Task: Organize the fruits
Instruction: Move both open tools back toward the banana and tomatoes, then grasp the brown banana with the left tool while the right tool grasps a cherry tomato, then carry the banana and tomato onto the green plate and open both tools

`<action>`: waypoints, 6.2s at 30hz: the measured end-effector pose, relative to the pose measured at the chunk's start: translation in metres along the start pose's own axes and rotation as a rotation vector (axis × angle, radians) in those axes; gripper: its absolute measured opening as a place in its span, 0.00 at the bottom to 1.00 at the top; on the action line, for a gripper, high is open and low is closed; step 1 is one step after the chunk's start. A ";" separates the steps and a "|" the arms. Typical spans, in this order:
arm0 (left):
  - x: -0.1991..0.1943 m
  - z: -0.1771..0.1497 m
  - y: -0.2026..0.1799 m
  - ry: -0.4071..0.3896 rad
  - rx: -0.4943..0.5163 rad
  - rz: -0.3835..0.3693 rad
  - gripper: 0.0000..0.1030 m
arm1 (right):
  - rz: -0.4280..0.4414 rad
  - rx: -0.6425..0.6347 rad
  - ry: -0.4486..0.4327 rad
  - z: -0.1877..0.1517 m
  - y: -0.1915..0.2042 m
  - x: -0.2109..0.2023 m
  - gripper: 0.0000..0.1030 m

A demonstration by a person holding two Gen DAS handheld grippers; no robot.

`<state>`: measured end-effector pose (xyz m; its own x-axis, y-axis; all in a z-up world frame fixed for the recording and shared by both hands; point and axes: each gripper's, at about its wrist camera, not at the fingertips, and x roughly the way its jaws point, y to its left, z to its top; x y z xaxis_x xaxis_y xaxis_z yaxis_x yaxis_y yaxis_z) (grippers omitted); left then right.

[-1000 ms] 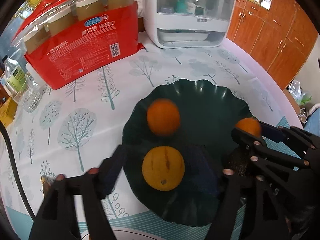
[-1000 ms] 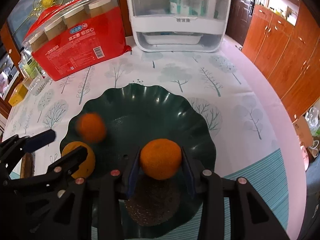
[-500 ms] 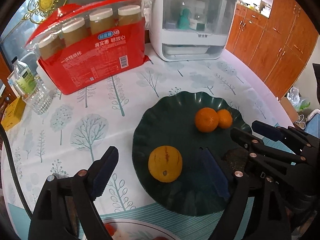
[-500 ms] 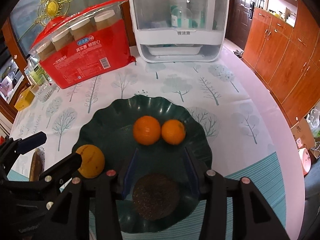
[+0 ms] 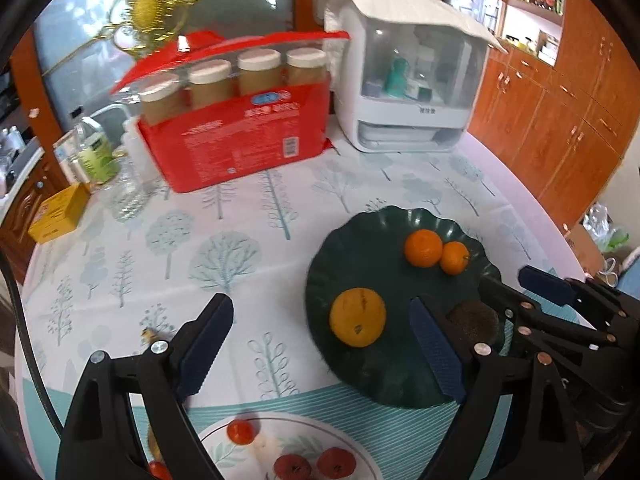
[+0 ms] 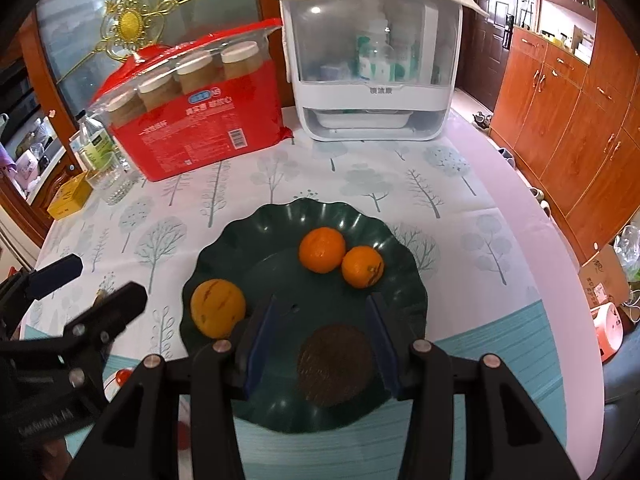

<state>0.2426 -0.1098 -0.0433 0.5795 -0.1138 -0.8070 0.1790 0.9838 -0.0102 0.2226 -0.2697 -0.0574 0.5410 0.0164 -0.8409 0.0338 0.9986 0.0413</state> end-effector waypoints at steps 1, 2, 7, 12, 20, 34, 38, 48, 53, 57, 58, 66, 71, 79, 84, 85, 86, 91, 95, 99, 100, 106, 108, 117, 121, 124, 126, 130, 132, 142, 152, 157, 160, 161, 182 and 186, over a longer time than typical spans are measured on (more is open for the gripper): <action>-0.004 -0.004 0.003 -0.009 -0.006 0.011 0.87 | 0.003 -0.002 -0.001 -0.003 0.001 -0.003 0.45; -0.008 -0.008 0.005 -0.013 -0.010 0.018 0.87 | 0.006 -0.004 0.000 -0.007 0.003 -0.005 0.45; -0.023 -0.031 0.019 -0.001 -0.041 0.029 0.87 | 0.026 -0.017 0.007 -0.025 0.013 -0.017 0.45; -0.039 -0.055 0.034 0.024 -0.068 0.033 0.87 | 0.061 -0.038 0.014 -0.046 0.031 -0.031 0.45; -0.070 -0.089 0.074 0.051 -0.142 0.054 0.87 | 0.137 -0.110 0.054 -0.074 0.069 -0.040 0.45; -0.115 -0.072 0.150 0.022 -0.169 0.181 0.87 | 0.234 -0.250 0.017 -0.054 0.133 -0.061 0.45; -0.114 -0.060 0.167 0.027 -0.169 0.193 0.87 | 0.243 -0.281 0.009 -0.044 0.147 -0.058 0.45; -0.048 -0.055 0.189 0.149 -0.215 0.114 0.87 | 0.252 -0.351 0.122 -0.052 0.186 -0.003 0.45; -0.011 -0.067 0.186 0.203 -0.200 0.093 0.87 | 0.249 -0.349 0.170 -0.062 0.195 0.023 0.45; 0.016 -0.079 0.185 0.252 -0.197 0.077 0.86 | 0.248 -0.344 0.201 -0.070 0.200 0.040 0.45; 0.023 -0.083 0.184 0.268 -0.198 0.070 0.86 | 0.246 -0.344 0.208 -0.072 0.201 0.044 0.45; 0.057 -0.096 0.182 0.320 -0.193 0.044 0.84 | 0.236 -0.362 0.239 -0.084 0.210 0.066 0.45; 0.068 -0.097 0.179 0.332 -0.178 0.036 0.82 | 0.226 -0.384 0.232 -0.088 0.215 0.072 0.45; 0.079 -0.101 0.178 0.354 -0.184 0.030 0.69 | 0.213 -0.408 0.233 -0.091 0.217 0.079 0.34; 0.084 -0.104 0.177 0.364 -0.183 0.018 0.54 | 0.208 -0.423 0.226 -0.094 0.218 0.080 0.26; 0.085 -0.105 0.177 0.367 -0.184 0.016 0.52 | 0.206 -0.425 0.224 -0.094 0.218 0.080 0.26; 0.084 -0.105 0.176 0.359 -0.178 0.023 0.48 | 0.205 -0.427 0.221 -0.094 0.218 0.080 0.26; 0.082 -0.107 0.174 0.345 -0.178 0.004 0.34 | 0.210 -0.423 0.216 -0.094 0.218 0.081 0.26; 0.081 -0.109 0.171 0.333 -0.161 0.020 0.34 | 0.209 -0.421 0.212 -0.095 0.217 0.080 0.25; 0.077 -0.111 0.173 0.340 -0.179 0.023 0.33 | 0.215 -0.403 0.208 -0.093 0.213 0.076 0.25; 0.075 -0.112 0.174 0.340 -0.181 0.029 0.33 | 0.216 -0.400 0.205 -0.092 0.212 0.074 0.25; 0.057 -0.117 0.173 0.327 -0.180 0.052 0.33 | 0.229 -0.381 0.177 -0.087 0.206 0.060 0.25; 0.050 -0.119 0.172 0.316 -0.178 0.059 0.33 | 0.233 -0.378 0.169 -0.086 0.203 0.054 0.25; 0.017 -0.118 0.160 0.268 -0.178 0.054 0.32 | 0.241 -0.350 0.129 -0.090 0.183 0.026 0.25; 0.000 -0.116 0.147 0.239 -0.176 0.031 0.32 | 0.243 -0.319 0.106 -0.091 0.168 0.014 0.25; -0.010 -0.112 0.136 0.218 -0.167 0.012 0.32 | 0.244 -0.289 0.089 -0.089 0.153 0.004 0.25; -0.017 -0.108 0.127 0.203 -0.160 -0.005 0.32 | 0.241 -0.269 0.076 -0.088 0.143 -0.002 0.25; -0.032 -0.094 0.108 0.169 -0.142 -0.041 0.32 | 0.225 -0.232 0.041 -0.081 0.121 -0.015 0.24; -0.040 -0.084 0.096 0.142 -0.122 -0.059 0.32 | 0.212 -0.216 0.019 -0.076 0.109 -0.022 0.24; -0.062 -0.021 0.035 0.021 -0.019 -0.150 0.32 | 0.102 -0.163 -0.101 -0.027 0.049 -0.048 0.24; -0.014 0.024 -0.023 0.019 0.023 -0.205 0.32 | 0.015 -0.066 -0.103 0.020 -0.008 -0.020 0.25; 0.032 0.024 -0.040 0.088 -0.006 -0.215 0.32 | 0.006 -0.037 -0.043 0.015 -0.024 0.011 0.25; 0.056 0.021 -0.048 0.133 -0.025 -0.226 0.32 | 0.002 -0.016 0.001 0.008 -0.031 0.032 0.25; 0.064 0.019 -0.052 0.148 -0.028 -0.227 0.32 | 0.006 -0.008 0.009 0.008 -0.033 0.037 0.25; 0.064 0.017 -0.047 0.152 -0.014 -0.188 0.67 | 0.011 0.028 0.079 -0.005 -0.037 0.058 0.44; 0.060 0.014 -0.037 0.156 -0.036 -0.182 0.70 | 0.013 0.025 0.069 -0.005 -0.035 0.053 0.44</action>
<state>0.2816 -0.1553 -0.0835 0.4097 -0.2696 -0.8714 0.2395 0.9536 -0.1825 0.2464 -0.3036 -0.1060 0.4820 0.0332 -0.8756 0.0485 0.9967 0.0645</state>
